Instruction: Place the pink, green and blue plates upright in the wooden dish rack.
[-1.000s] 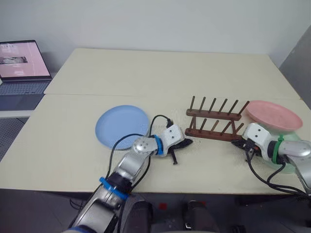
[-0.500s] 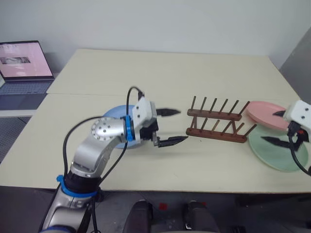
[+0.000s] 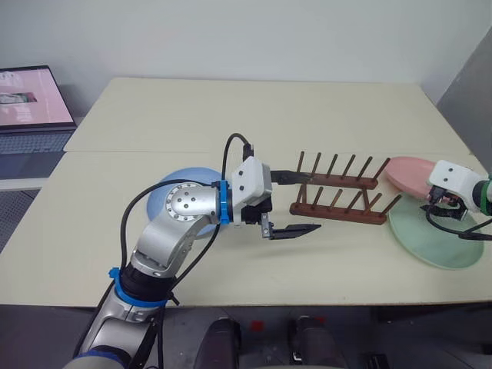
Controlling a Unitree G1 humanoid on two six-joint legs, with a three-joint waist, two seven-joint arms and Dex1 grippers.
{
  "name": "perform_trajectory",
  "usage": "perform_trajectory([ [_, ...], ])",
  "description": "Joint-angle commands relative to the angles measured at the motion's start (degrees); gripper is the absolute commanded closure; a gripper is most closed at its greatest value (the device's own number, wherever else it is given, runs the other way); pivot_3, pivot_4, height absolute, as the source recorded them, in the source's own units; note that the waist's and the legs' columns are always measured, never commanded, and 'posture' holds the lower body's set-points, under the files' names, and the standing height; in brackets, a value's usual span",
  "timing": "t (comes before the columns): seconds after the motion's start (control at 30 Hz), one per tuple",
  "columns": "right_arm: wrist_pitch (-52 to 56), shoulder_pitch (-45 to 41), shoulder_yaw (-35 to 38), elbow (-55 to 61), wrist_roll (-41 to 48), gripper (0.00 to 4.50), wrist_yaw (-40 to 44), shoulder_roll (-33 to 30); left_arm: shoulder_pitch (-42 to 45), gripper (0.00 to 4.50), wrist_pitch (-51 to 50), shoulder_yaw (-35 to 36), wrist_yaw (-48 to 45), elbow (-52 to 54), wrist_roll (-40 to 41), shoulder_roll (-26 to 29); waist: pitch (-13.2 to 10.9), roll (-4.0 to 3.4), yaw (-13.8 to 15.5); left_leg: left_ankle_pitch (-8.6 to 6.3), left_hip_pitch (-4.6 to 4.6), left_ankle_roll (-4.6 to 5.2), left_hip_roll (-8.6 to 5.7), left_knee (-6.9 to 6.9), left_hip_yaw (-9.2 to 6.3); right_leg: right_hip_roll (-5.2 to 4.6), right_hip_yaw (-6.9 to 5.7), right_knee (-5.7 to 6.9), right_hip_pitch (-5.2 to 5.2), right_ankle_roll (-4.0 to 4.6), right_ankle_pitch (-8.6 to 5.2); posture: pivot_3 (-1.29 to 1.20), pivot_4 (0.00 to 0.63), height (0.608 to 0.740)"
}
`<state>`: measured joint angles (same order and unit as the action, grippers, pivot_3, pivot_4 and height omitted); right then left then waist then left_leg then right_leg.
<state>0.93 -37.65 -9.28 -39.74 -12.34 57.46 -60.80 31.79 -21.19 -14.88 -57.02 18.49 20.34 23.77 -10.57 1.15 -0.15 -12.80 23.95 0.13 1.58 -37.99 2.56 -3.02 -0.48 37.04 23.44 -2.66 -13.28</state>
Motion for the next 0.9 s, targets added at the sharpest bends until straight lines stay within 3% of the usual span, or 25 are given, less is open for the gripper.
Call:
perform_trajectory([
  [0.03,-1.92,-1.78,0.51,-1.5,-0.33,2.0,0.52,-0.32,0.83,0.0,1.97,-0.39,-0.35,0.2,-0.32,-0.29,0.0,0.0,0.0,0.0,0.0,0.0,0.0,0.0,0.0,0.0,0.0,0.0,0.0,0.0,0.0,0.0,0.15,0.725],
  [0.27,-2.37,-0.63,2.08,0.83,0.92,4.36,1.29,-1.09,1.03,0.0,3.0,-0.52,-0.2,-0.41,-0.49,-0.22,0.0,0.0,-0.08,0.0,-0.04,0.0,0.03,0.0,0.02,0.0,0.02,0.01,-0.03,0.01,0.03,0.0,0.15,0.725],
  [0.43,-3.56,-0.08,5.14,6.32,1.21,4.44,0.08,-5.06,1.45,0.0,3.01,0.24,0.04,-0.96,-0.33,-0.02,0.0,-0.03,0.0,0.0,-0.06,0.0,0.04,-0.05,-0.02,-0.01,-0.01,0.02,-0.08,-0.02,0.0,0.0,0.15,0.725],
  [0.6,6.03,2.39,15.87,21.84,9.22,4.44,0.17,-7.96,1.74,0.0,1.78,2.67,0.63,-0.94,1.56,0.58,-0.03,-0.21,-0.05,0.0,0.0,0.0,0.04,0.02,0.07,-0.05,0.06,0.03,0.03,-0.03,0.04,0.0,0.15,0.725],
  [0.77,32.96,8.43,31.82,45.66,26.96,4.44,-1.76,-1.36,2.15,0.0,1.11,4.04,-0.81,-0.4,4.12,0.95,-0.03,-0.19,0.1,0.0,-0.02,-0.01,0.14,0.02,-0.18,0.06,-0.14,0.03,-0.06,-0.02,0.01,0.0,0.15,0.725],
  [0.9,55.54,10.81,44.53,62.17,43.06,4.44,-8.63,8.03,3.16,0.0,0.52,4.2,-4.8,-0.38,6.52,3.0,-0.03,-0.19,0.21,0.01,-0.01,-0.02,0.2,-0.03,-0.29,-0.02,-0.18,0.05,-0.14,-0.05,0.01,0.0,0.15,0.725],
])
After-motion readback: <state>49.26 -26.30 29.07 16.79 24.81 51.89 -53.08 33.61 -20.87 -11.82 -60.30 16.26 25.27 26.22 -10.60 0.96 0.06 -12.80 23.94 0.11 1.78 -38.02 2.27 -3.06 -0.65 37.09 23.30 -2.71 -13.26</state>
